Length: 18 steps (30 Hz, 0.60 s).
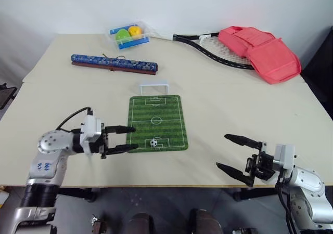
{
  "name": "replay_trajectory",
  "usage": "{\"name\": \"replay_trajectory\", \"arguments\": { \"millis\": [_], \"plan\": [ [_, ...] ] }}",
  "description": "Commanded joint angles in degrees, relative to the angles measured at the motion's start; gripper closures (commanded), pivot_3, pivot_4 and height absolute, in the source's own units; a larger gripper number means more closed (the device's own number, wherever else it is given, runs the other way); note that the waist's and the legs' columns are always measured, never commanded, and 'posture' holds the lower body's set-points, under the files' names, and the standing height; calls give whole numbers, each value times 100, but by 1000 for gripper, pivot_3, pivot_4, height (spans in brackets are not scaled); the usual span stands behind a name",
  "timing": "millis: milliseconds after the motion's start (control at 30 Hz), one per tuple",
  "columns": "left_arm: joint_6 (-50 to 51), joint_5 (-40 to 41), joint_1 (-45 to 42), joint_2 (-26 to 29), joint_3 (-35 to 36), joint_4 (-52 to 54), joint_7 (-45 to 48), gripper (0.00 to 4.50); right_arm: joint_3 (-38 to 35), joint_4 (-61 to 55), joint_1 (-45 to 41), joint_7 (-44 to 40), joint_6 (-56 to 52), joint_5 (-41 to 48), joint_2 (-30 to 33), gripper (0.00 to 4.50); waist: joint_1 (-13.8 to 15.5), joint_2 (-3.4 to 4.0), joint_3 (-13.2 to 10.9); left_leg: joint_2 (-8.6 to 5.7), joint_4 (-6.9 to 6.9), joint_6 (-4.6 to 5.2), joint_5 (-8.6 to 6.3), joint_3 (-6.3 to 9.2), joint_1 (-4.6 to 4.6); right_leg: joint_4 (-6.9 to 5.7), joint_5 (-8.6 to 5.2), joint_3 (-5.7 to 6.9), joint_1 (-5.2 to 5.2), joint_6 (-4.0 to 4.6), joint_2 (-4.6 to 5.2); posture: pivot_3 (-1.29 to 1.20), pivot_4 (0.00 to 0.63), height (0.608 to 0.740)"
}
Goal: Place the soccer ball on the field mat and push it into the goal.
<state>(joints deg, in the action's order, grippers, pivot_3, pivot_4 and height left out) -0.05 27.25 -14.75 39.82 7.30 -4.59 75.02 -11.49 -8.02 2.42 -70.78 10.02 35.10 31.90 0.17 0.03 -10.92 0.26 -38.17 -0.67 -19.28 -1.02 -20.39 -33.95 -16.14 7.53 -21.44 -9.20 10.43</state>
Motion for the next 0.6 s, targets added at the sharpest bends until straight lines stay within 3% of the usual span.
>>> {"name": "replay_trajectory", "arguments": {
  "millis": [33,200,233,400,600],
  "plan": [
    [63,175,699,302,260,371,238,2765,-197,148,-117,-188,280,11,100,0,-6,1,-1,2,1,-1,-2,-1,0,0,0,0,-1,0,-1,0,150,740],
    [174,282,1153,230,289,721,119,4341,-222,242,-223,-321,243,56,240,0,95,3,-2,4,1,-3,-3,1,-2,1,0,1,-3,1,-2,0,150,740],
    [197,257,1191,106,137,855,50,4474,-207,236,-245,-375,234,32,305,0,105,3,-2,3,1,-2,-4,-1,-2,2,1,-1,-3,2,-1,0,150,740],
    [309,-135,845,-504,-629,915,-364,4474,-223,234,-328,-337,81,76,414,0,133,4,-2,0,-2,-1,-4,-1,-2,1,1,0,-2,2,0,0,150,740],
    [215,-596,160,-1012,-1200,253,-625,4474,-222,-64,-275,-135,-188,116,435,0,128,5,-2,3,-3,-2,-4,-7,-2,1,2,-1,-2,3,-4,0,150,740]
  ]
}}
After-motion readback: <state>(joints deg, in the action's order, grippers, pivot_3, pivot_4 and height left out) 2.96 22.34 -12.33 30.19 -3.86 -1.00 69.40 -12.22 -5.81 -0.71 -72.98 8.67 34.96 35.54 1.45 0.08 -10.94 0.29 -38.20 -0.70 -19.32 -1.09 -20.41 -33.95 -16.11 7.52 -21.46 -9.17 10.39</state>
